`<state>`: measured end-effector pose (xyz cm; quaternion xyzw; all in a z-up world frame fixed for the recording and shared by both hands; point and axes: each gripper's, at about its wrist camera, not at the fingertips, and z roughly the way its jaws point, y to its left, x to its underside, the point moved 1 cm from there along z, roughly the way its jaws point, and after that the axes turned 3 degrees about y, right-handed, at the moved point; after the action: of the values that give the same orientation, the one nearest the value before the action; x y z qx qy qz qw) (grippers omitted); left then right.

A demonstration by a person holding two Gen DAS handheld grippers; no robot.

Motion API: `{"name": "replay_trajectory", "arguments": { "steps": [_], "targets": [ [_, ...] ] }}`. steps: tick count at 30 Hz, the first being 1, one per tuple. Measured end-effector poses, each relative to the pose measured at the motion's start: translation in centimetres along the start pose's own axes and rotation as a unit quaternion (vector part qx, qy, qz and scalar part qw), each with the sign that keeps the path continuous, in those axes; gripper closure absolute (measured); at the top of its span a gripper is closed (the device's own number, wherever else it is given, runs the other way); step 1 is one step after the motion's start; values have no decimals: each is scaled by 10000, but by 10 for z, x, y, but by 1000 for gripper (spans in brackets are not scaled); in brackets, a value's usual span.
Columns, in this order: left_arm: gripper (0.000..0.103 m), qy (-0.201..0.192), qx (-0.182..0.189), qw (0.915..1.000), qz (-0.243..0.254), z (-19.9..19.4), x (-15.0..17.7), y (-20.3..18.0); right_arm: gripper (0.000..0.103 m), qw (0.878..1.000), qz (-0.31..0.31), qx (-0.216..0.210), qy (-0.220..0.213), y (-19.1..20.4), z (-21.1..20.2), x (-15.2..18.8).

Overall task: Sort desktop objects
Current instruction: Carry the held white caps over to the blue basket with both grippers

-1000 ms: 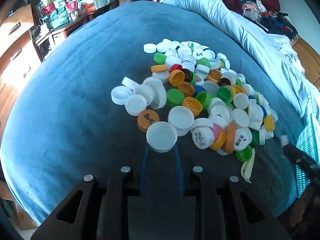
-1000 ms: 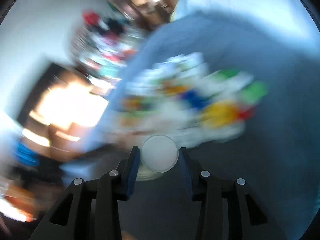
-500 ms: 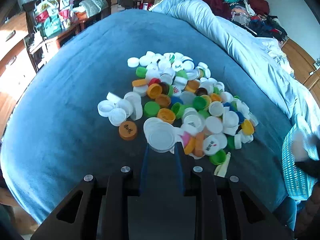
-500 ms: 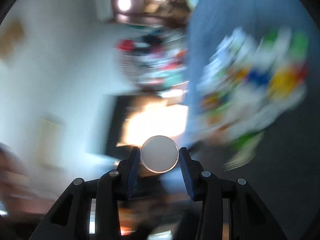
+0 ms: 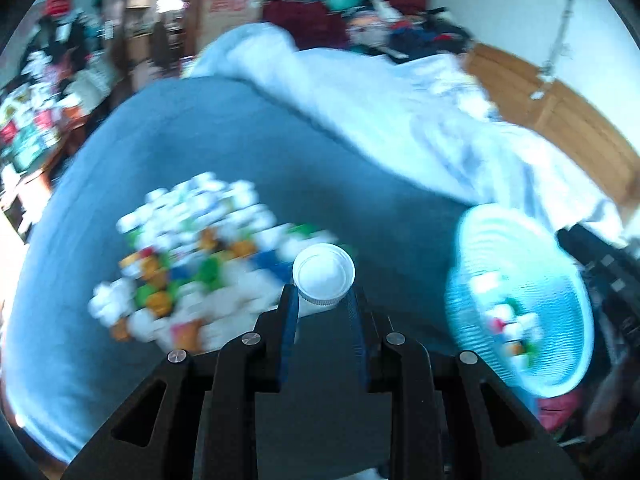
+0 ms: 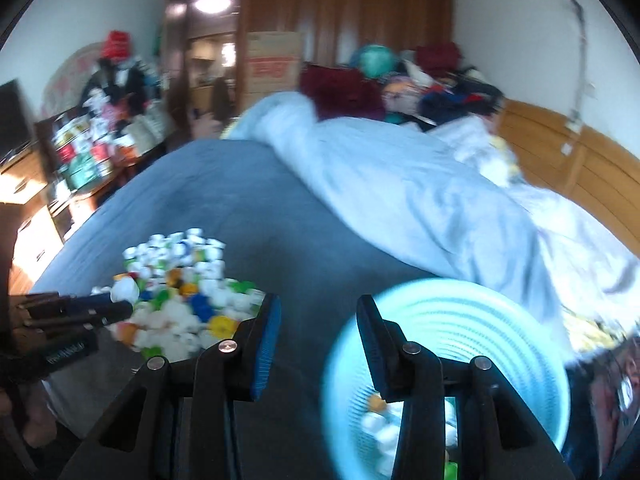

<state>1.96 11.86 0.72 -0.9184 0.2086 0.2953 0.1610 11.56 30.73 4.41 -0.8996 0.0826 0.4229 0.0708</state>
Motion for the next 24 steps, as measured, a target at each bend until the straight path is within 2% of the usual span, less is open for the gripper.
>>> {"name": "replay_trajectory", "arguments": {
  "steps": [2,4,5,8,13,16,20,24],
  "targets": [
    [82,-162,144,9992,328,-5,-7,-27,67,9996,270,-109,42,-23,-9,4],
    [82,-209,323,9983,431,-9,-14,-40,66,9985,384,-348,149,-34,-9,10],
    [82,-246,362,9983,385,-11,-17,-40,62,9981,333,-477,208,-33,-6,13],
    [82,-290,310,9987,289,-13,-21,-29,62,9953,218,-915,249,-26,-5,24],
    [82,-364,101,9992,159,-22,-21,-4,61,9919,169,-1226,299,-14,6,30],
    [82,-418,-186,9988,-162,-28,-16,29,61,9838,-142,-1739,405,20,21,39],
    [82,-327,-540,9959,-643,-28,-2,78,61,9594,-462,-2574,1054,89,86,66],
    [82,-172,-699,9935,-882,-25,21,109,61,9576,-721,-2535,1165,143,140,85]
  ]
}}
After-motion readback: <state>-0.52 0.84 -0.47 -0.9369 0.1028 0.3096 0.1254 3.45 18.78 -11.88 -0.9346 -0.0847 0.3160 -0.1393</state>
